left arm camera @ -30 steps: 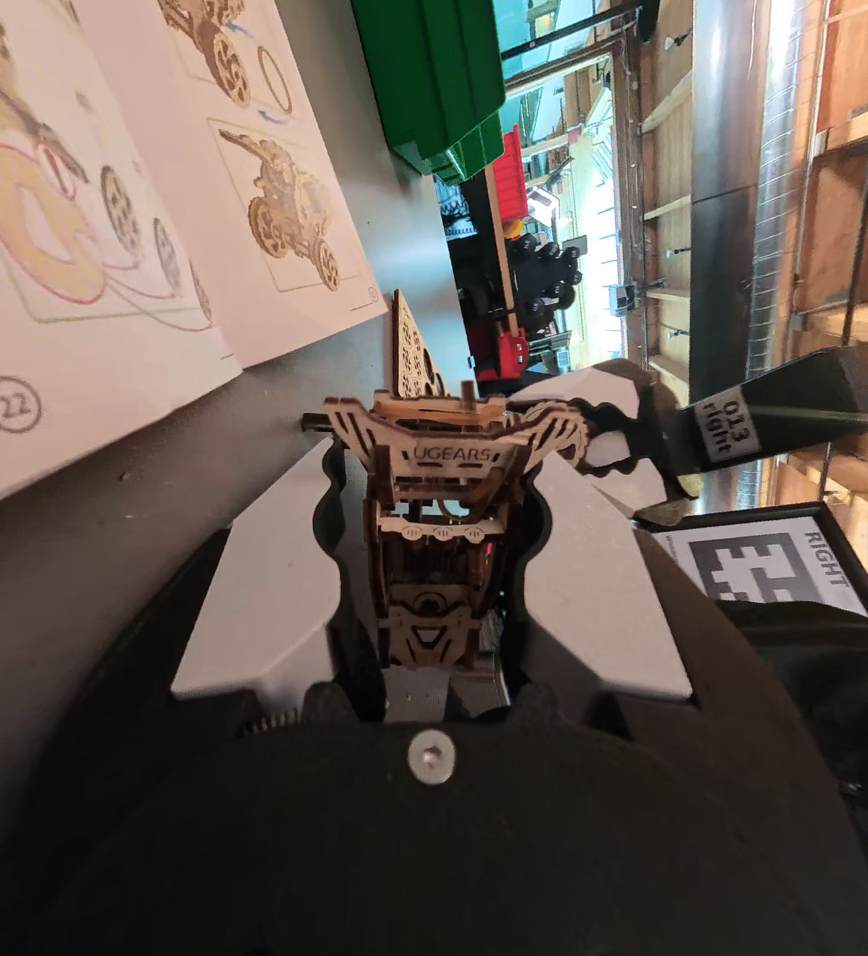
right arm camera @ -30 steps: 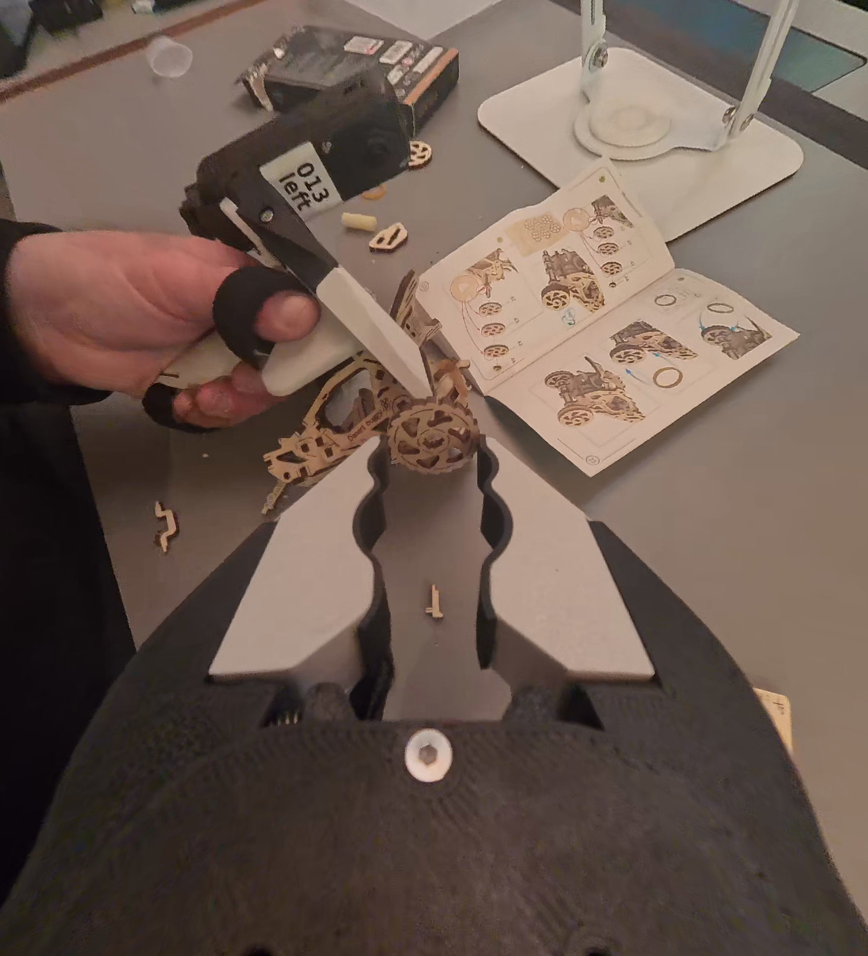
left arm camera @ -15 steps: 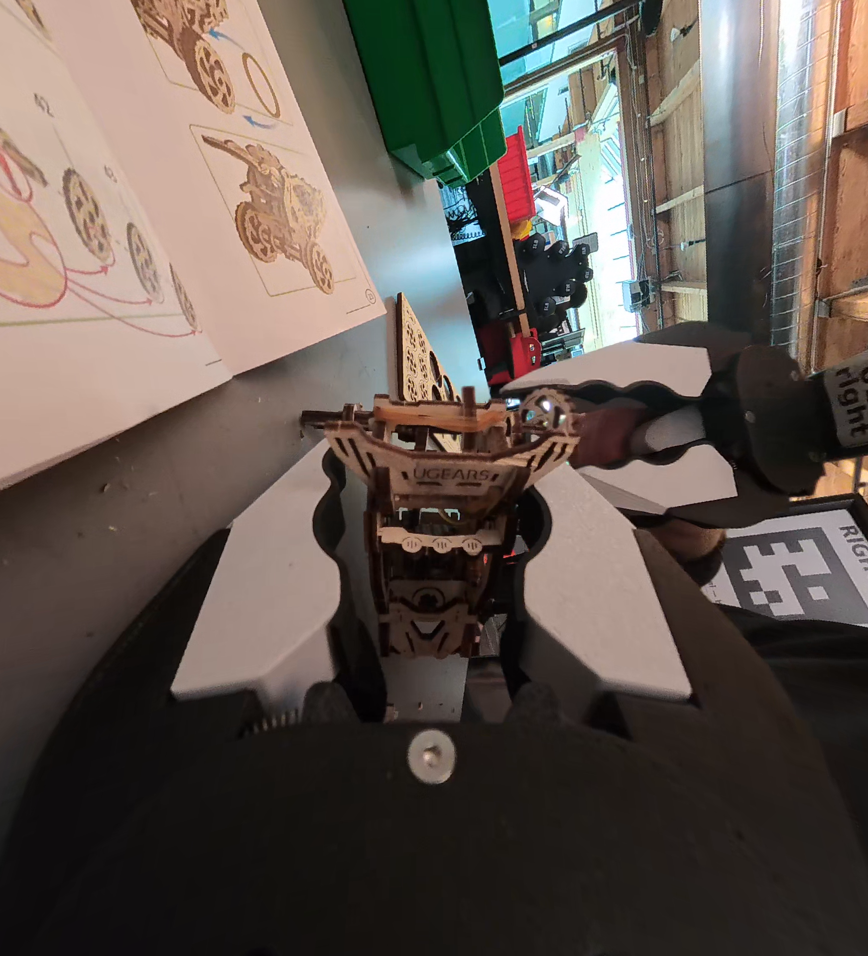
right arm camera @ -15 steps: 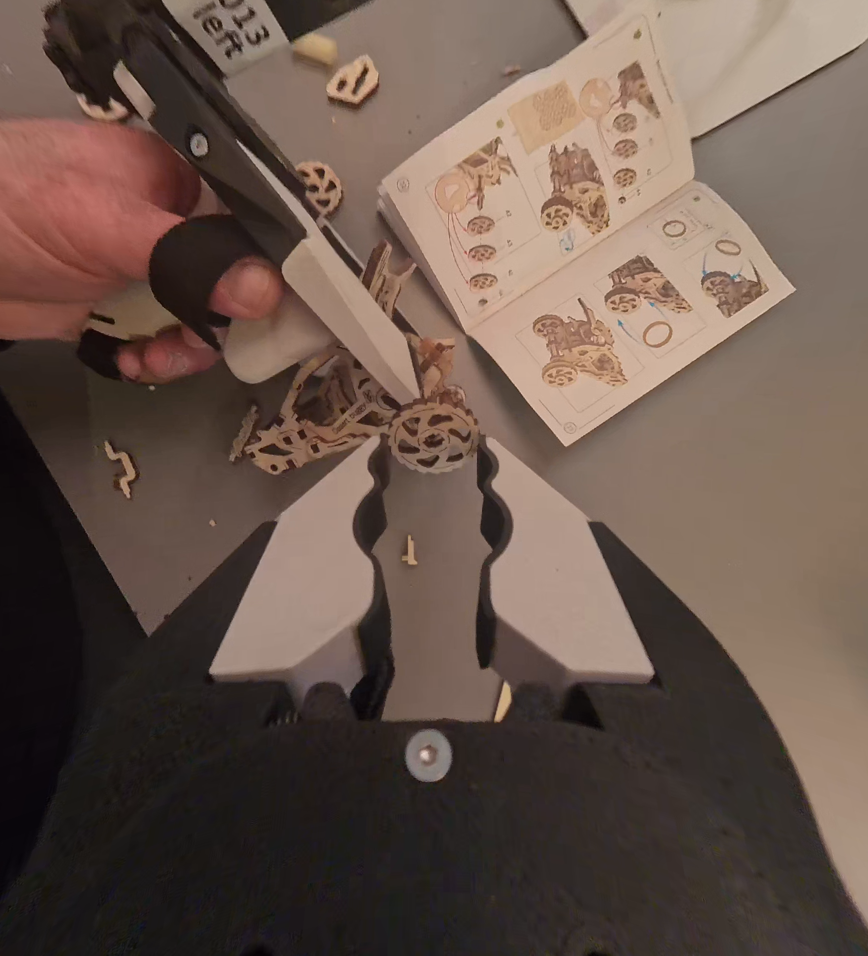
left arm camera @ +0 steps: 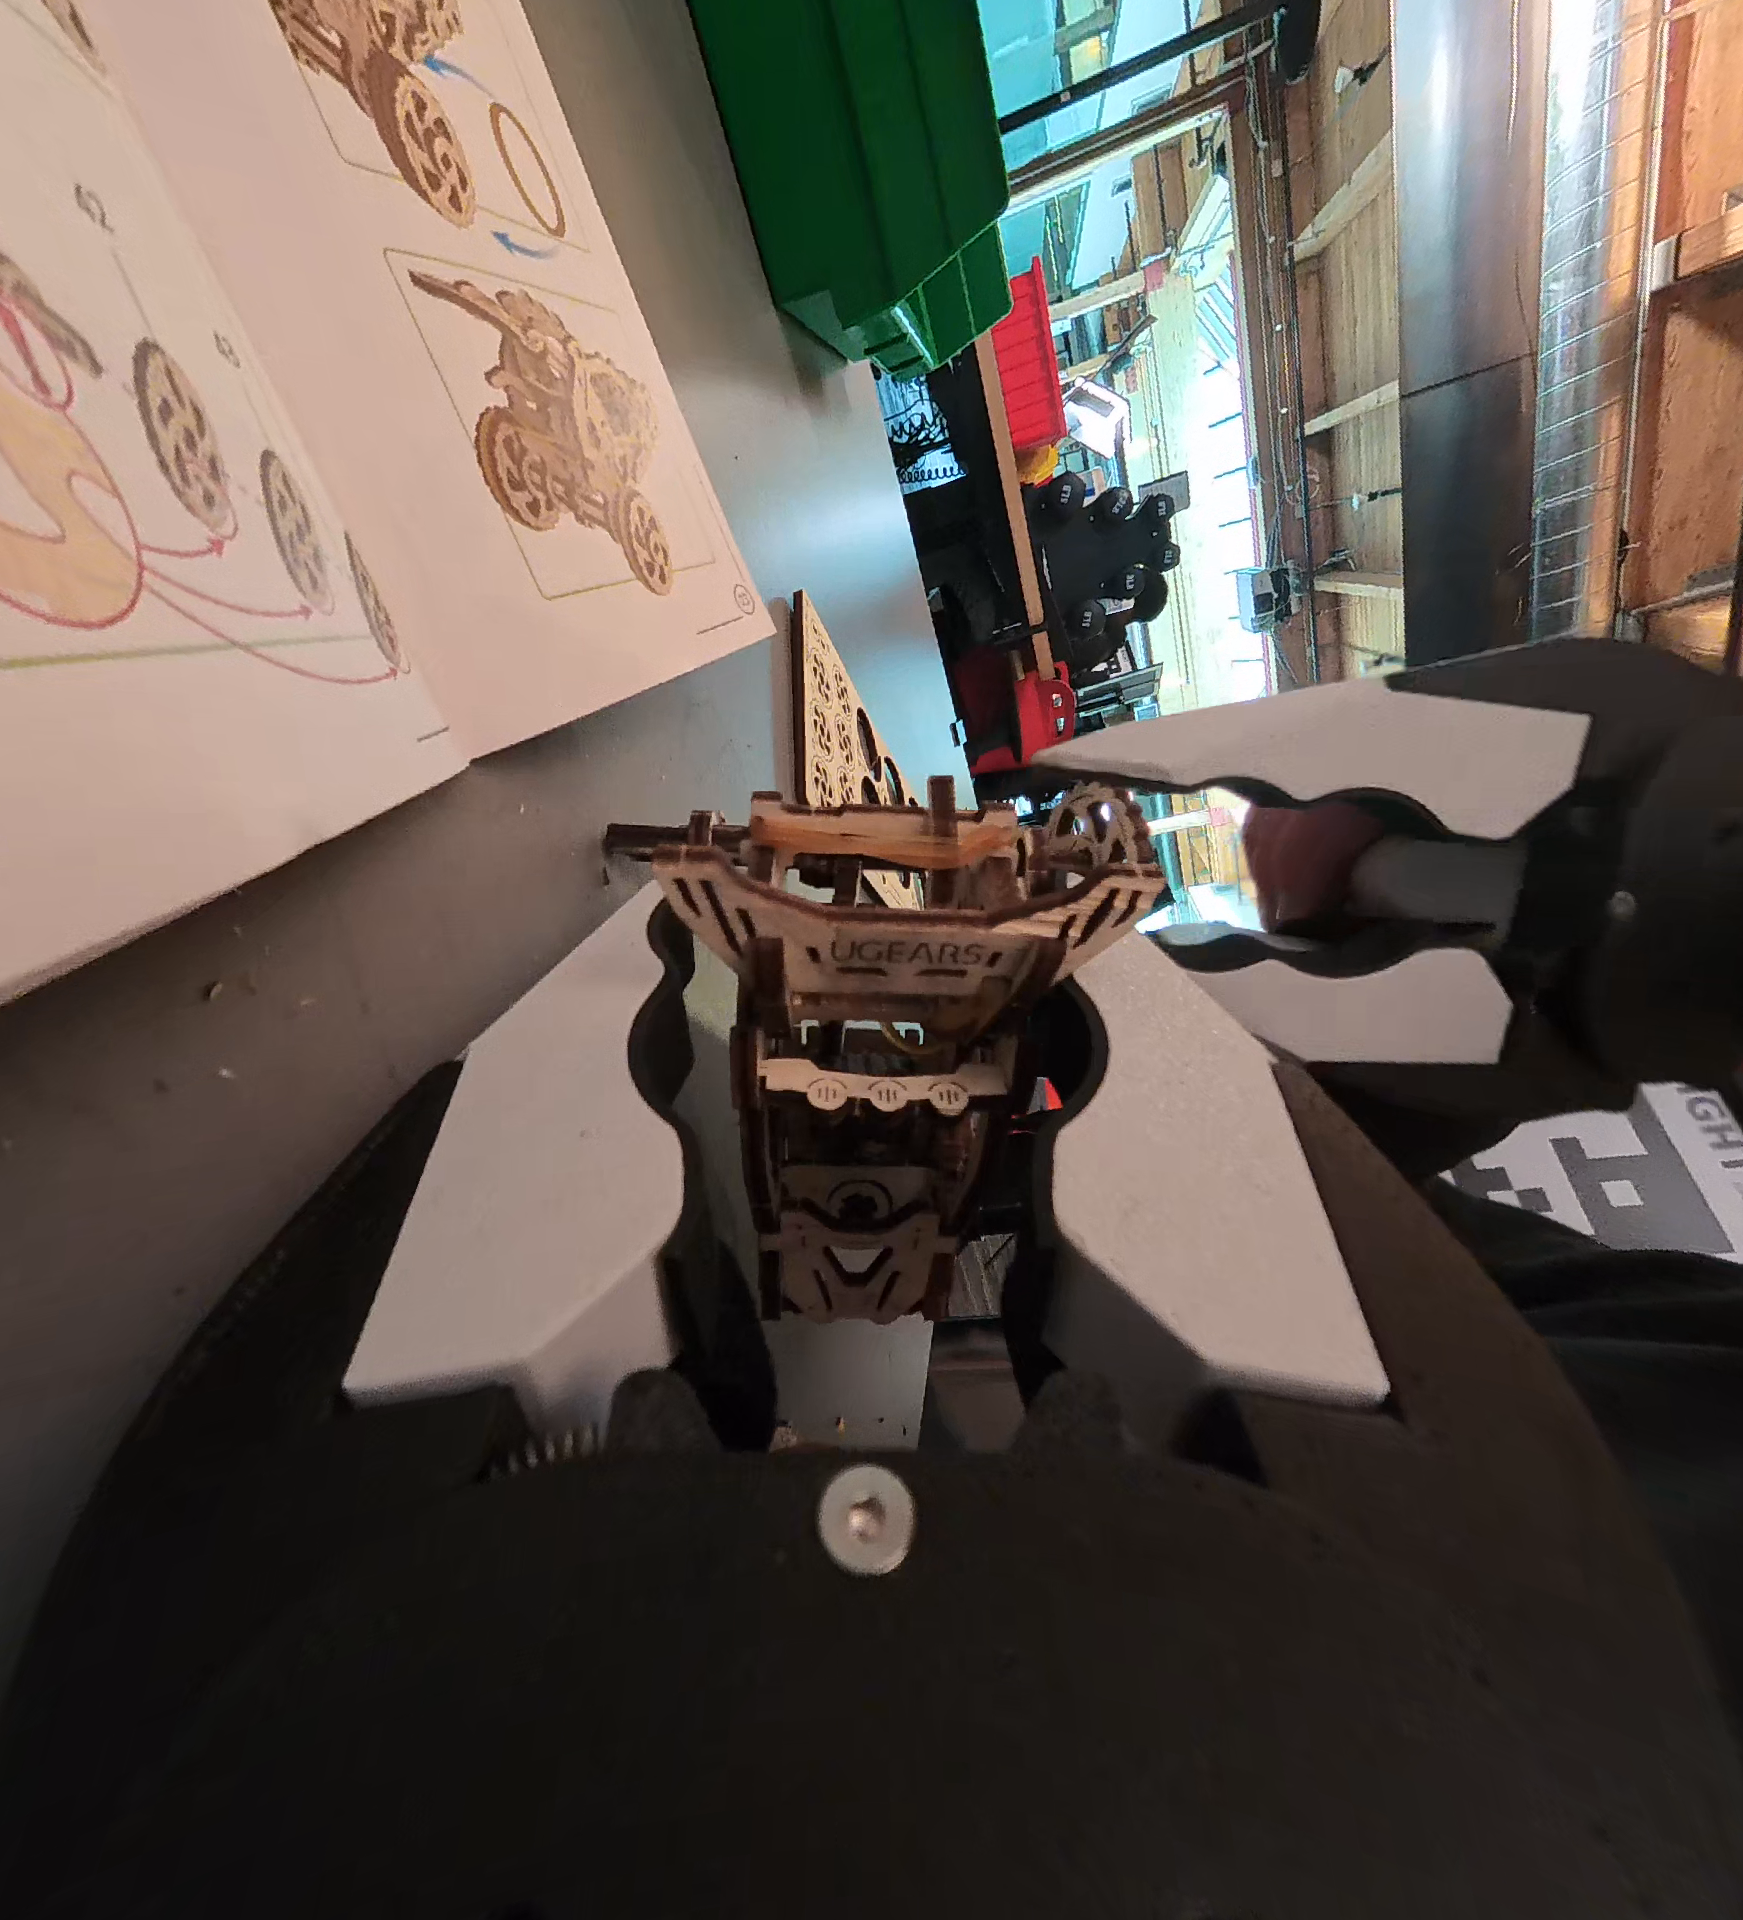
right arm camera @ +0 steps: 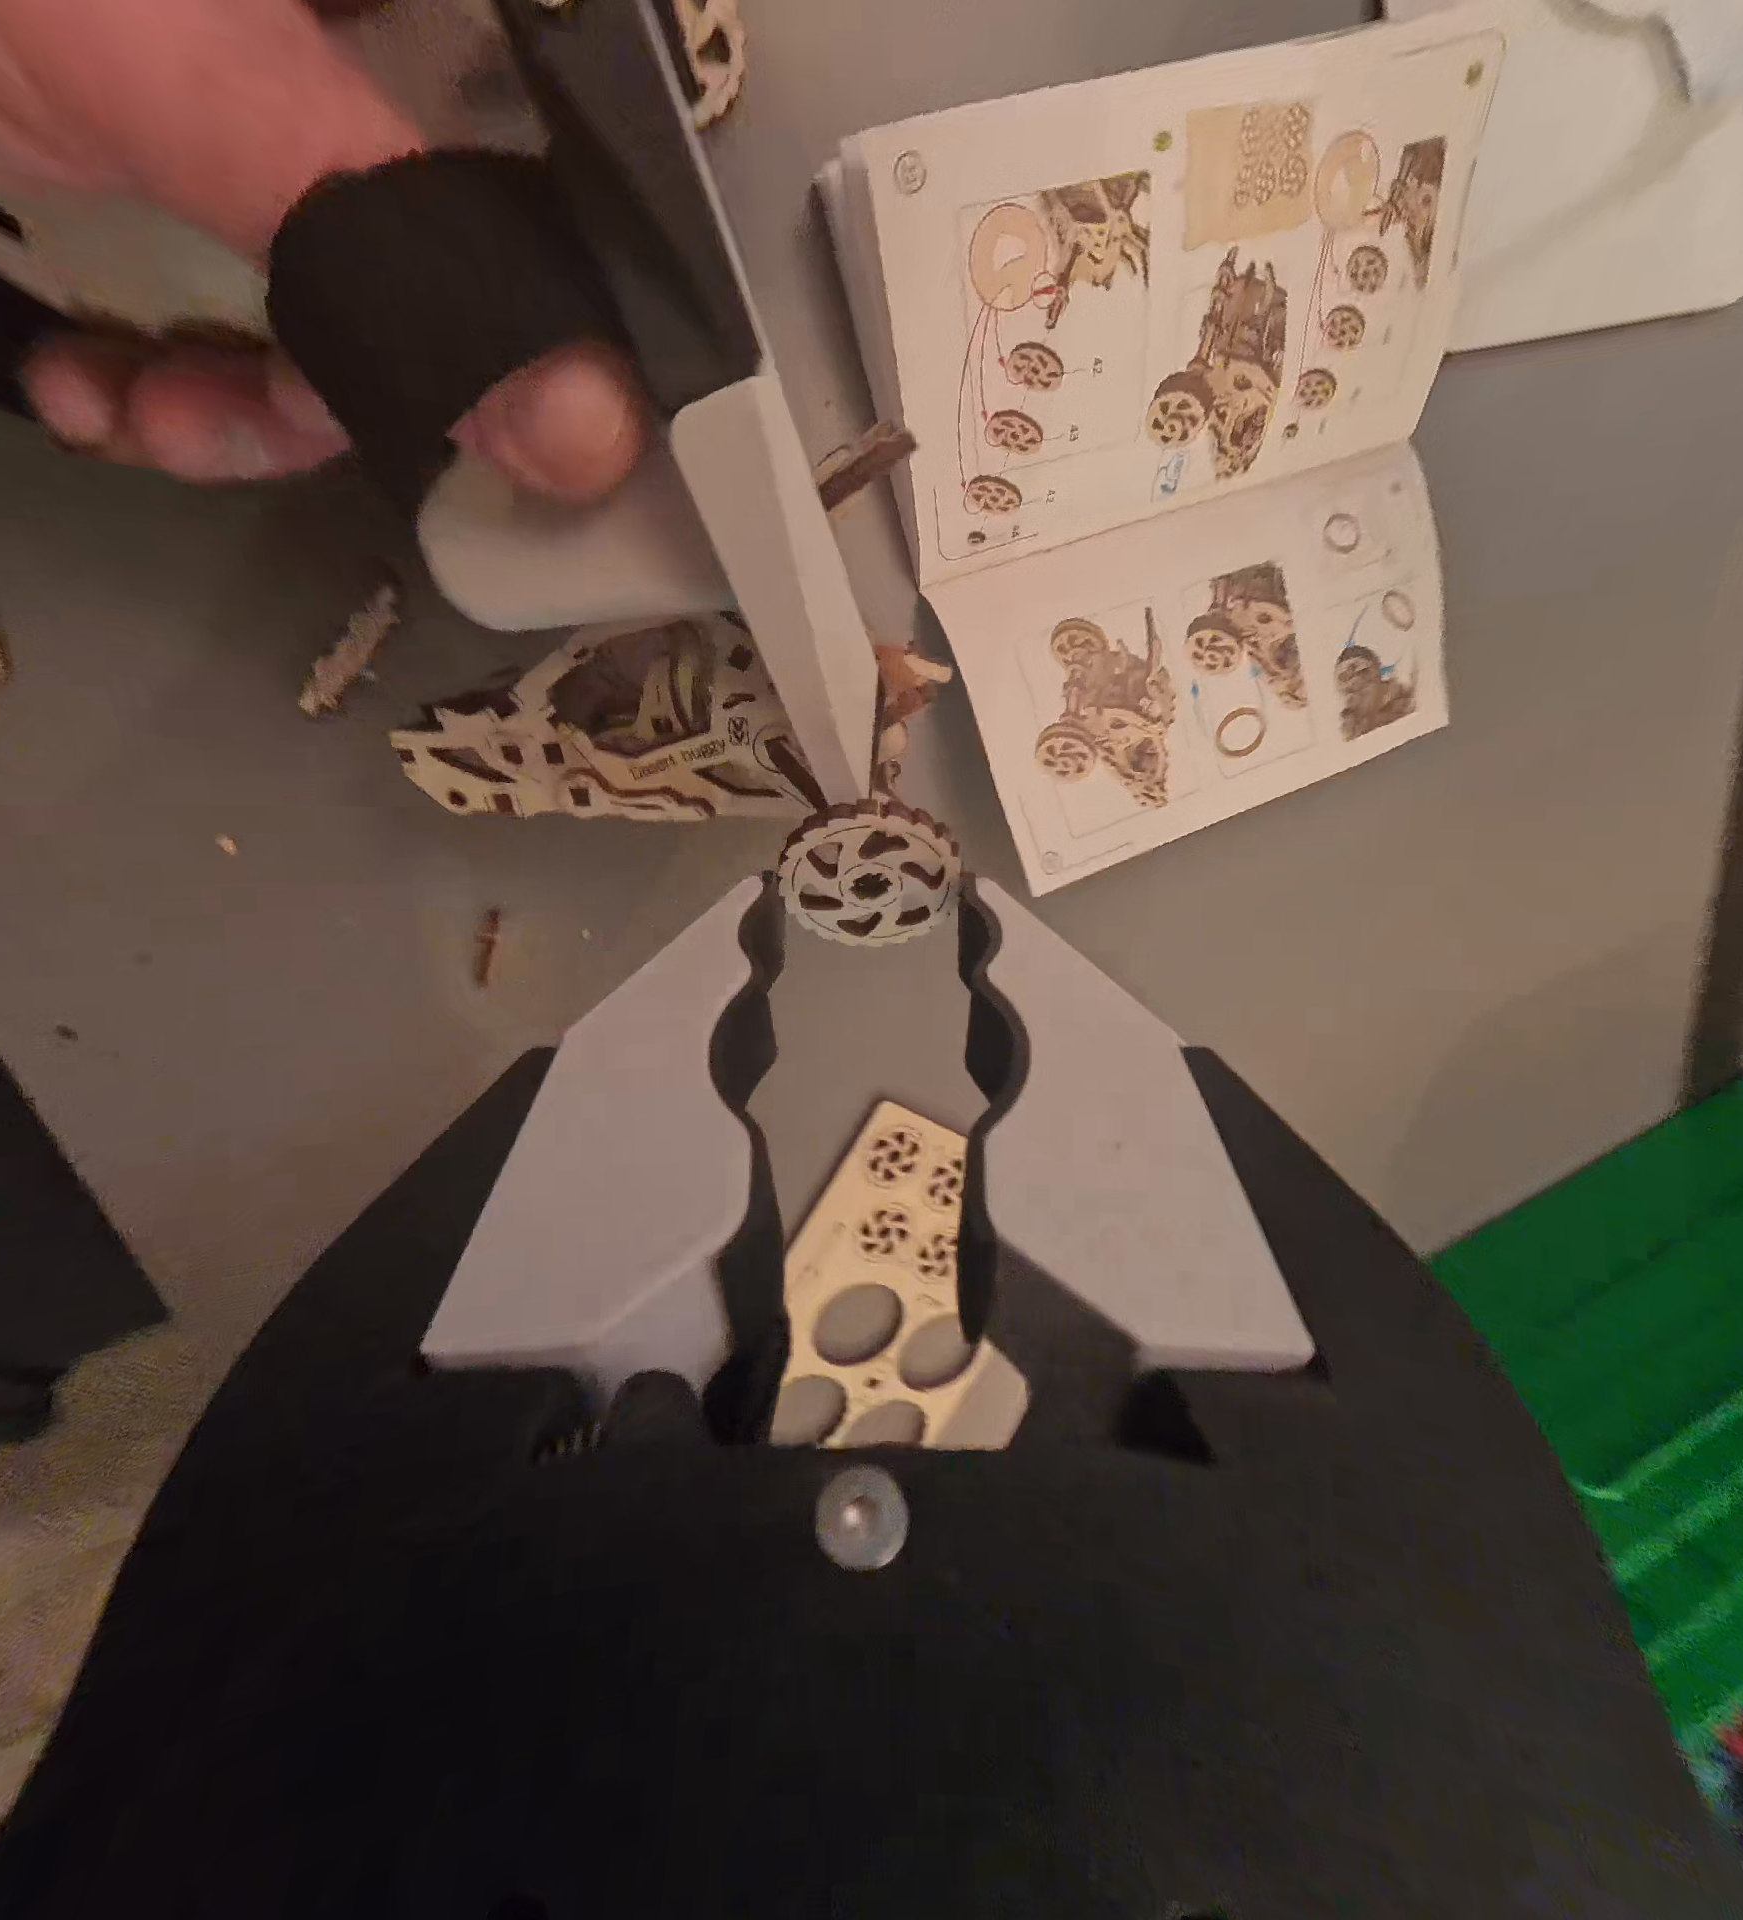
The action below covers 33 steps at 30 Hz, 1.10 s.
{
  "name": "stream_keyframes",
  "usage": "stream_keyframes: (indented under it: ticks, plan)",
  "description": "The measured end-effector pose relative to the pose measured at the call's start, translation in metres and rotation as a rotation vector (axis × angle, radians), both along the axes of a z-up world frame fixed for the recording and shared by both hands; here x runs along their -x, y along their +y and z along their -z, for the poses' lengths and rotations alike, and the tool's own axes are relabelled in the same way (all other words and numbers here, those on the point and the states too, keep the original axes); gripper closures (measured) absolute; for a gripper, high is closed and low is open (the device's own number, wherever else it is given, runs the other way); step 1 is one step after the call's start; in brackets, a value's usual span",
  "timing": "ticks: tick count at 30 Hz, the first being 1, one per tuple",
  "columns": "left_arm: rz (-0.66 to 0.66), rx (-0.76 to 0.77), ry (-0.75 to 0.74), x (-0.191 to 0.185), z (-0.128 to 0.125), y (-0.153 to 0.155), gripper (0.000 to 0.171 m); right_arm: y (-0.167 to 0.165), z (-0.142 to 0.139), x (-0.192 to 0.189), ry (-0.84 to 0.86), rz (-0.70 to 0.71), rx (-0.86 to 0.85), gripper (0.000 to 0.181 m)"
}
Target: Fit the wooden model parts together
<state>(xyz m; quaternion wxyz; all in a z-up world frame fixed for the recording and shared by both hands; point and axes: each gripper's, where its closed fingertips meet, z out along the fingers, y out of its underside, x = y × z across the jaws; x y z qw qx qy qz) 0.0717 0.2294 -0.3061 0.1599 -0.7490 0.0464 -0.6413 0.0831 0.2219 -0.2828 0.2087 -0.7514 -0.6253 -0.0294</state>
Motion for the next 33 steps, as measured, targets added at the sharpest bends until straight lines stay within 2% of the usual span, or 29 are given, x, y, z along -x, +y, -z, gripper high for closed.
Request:
stream_keyframes:
  ticks: [5,10,13,21,27,33]
  plan:
    - [-0.002,0.004,-0.004,0.0006,-0.0001,0.0002,0.107,0.0041,-0.0022,-0.0013,-0.21,-0.125,-0.21,0.151]
    - [-0.001,0.003,-0.003,0.0003,0.0001,0.0,0.107,0.0059,-0.0032,-0.0022,-0.301,-0.23,-0.32,0.15]
    - [-0.001,0.001,-0.001,-0.0006,0.0003,0.0003,0.106,0.0061,-0.0031,-0.0036,-0.339,-0.273,-0.31,0.15]
    - [-0.003,0.004,-0.006,-0.001,0.0003,0.0007,0.107,0.0053,-0.0027,-0.0043,-0.445,-0.277,-0.149,0.149]
    - [0.006,0.013,-0.019,-0.0008,0.0,0.0,0.107,0.0054,0.0056,-0.0021,-0.384,-0.245,-0.088,0.144]
    - [0.007,0.023,-0.033,0.0006,-0.0003,-0.0004,0.107,0.0077,0.0004,-0.0057,-0.196,-0.184,-0.072,0.139]
